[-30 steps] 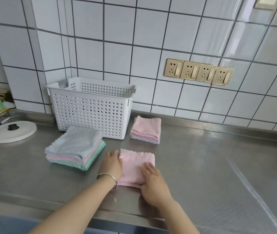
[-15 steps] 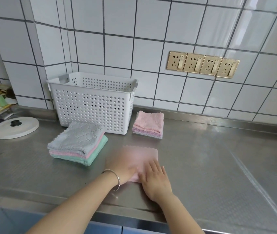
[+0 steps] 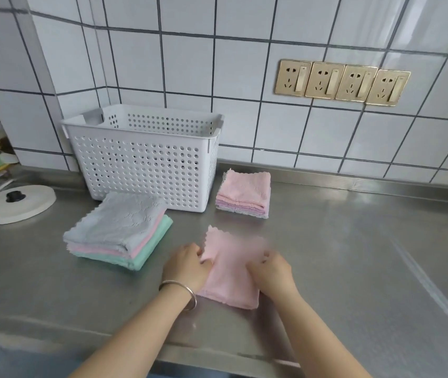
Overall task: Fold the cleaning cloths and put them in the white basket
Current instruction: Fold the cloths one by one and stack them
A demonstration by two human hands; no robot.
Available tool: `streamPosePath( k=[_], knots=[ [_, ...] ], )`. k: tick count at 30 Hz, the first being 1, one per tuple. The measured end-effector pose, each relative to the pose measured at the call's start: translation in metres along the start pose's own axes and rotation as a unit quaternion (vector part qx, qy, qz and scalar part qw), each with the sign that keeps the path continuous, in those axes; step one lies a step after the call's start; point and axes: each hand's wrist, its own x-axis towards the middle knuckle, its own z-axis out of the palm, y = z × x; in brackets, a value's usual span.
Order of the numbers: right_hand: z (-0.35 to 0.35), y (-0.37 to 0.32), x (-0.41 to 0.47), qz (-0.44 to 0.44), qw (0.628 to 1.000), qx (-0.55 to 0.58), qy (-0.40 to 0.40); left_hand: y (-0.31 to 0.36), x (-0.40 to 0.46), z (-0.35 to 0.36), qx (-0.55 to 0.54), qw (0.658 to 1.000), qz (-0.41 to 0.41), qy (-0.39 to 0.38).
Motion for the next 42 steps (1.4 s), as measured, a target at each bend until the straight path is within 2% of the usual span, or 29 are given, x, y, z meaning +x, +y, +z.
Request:
streamPosePath(
  k=[5, 9, 13, 15, 19, 28, 35, 39, 42],
  knots=[
    [-0.015, -0.008, 0.035, -0.067, 0.993, 0.092, 0.038, 0.023, 0.020, -0.010, -0.174, 0.984, 0.004, 0.034],
    [-0.042, -0.035, 0.084, -0.100, 0.980, 0.148, 0.082, 0.067, 0.055, -0.018, -0.299, 0.945, 0.081, 0.104],
    [-0.059, -0.071, 0.149, -0.075, 0.977, 0.172, 0.103, 0.109, 0.113, -0.025, -0.216, 0.944, 0.189, 0.163],
    [-0.061, -0.086, 0.172, -0.040, 0.979, 0.175, 0.093, 0.124, 0.139, -0.030, -0.180, 0.961, 0.159, 0.140],
    [-0.052, -0.108, 0.199, 0.033, 0.984, 0.159, 0.071, 0.141, 0.176, -0.038, -0.081, 0.994, 0.067, 0.038],
    [-0.041, -0.113, 0.218, 0.152, 0.983, 0.087, 0.057, 0.133, 0.205, -0.021, -0.061, 0.994, 0.004, -0.094],
    [-0.034, -0.113, 0.222, 0.203, 0.975, 0.078, 0.042, 0.122, 0.211, -0.012, -0.054, 0.991, -0.010, -0.121],
    [-0.035, -0.110, 0.224, 0.199, 0.978, 0.056, 0.038, 0.120, 0.214, -0.005, -0.055, 0.988, -0.016, -0.141],
    [-0.033, -0.107, 0.226, 0.198, 0.979, 0.043, 0.033, 0.118, 0.213, 0.000, -0.051, 0.990, -0.038, -0.125]
  ],
)
